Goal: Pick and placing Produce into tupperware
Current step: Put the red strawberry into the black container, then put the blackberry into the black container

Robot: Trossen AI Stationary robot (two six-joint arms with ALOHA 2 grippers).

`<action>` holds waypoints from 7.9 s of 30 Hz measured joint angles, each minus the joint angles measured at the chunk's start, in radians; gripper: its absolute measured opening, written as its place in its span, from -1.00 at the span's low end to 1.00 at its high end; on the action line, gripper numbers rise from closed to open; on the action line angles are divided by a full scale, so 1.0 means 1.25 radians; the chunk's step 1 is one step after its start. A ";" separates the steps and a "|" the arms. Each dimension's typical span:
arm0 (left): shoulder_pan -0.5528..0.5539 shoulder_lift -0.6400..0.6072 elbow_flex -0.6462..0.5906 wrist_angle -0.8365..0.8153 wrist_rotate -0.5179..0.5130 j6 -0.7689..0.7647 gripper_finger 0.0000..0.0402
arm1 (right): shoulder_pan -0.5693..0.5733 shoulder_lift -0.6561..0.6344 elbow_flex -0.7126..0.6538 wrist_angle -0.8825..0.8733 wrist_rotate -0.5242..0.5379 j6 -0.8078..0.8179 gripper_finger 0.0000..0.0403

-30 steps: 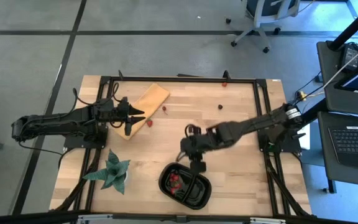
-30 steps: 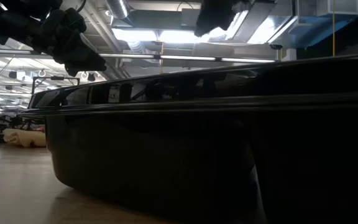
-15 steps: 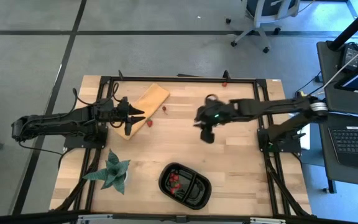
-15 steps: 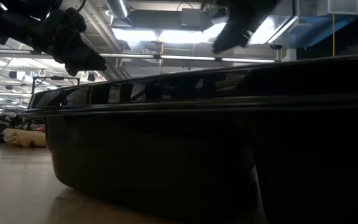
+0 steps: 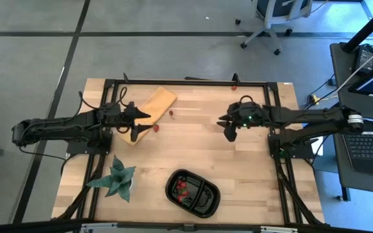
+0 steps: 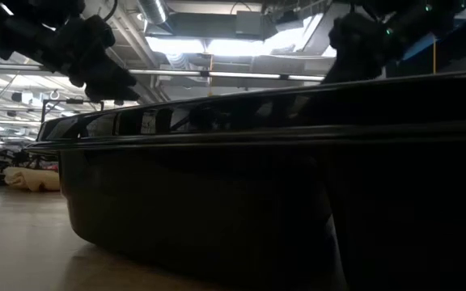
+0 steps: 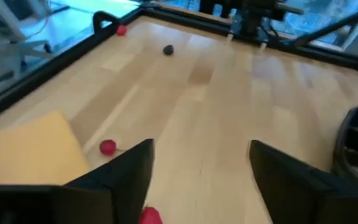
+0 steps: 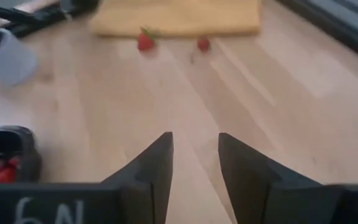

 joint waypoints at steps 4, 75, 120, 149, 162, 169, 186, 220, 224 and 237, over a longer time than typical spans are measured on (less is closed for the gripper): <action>-0.001 0.000 0.000 0.007 0.007 -0.088 0.33 | -0.003 -0.001 -0.035 -0.002 0.005 0.063 -0.35; 0.007 0.743 0.286 -0.240 -0.158 -0.125 -0.36 | -0.024 0.004 -0.053 0.038 0.013 0.116 -0.35; -0.438 0.774 0.632 -0.140 -0.086 0.090 -0.33 | -0.020 0.004 -0.052 0.020 0.011 0.125 -0.35; -0.558 1.005 0.632 -0.037 -0.125 -0.048 -0.33 | 0.068 0.004 -0.052 0.013 0.012 0.143 -0.35; -0.558 1.006 0.632 -0.035 -0.124 -0.049 -0.33 | 0.073 0.004 -0.052 0.013 0.012 0.145 -0.35; -0.558 1.006 0.632 -0.036 -0.124 -0.048 -0.26 | 0.073 0.004 -0.052 0.014 0.012 0.142 -0.35; -0.556 0.999 0.632 -0.038 -0.096 -0.085 0.05 | 0.073 0.004 -0.052 0.015 0.012 0.142 -0.35; -0.258 0.443 0.632 -0.260 -0.181 0.150 0.05 | 0.072 0.004 -0.052 0.023 0.012 0.140 -0.35; -0.212 0.431 0.632 -0.265 -0.181 0.179 0.05 | 0.072 0.004 -0.052 0.025 0.012 0.140 -0.35; -0.029 0.433 0.632 -0.346 0.002 0.222 0.05 | 0.072 0.004 -0.052 0.027 0.012 0.140 -0.35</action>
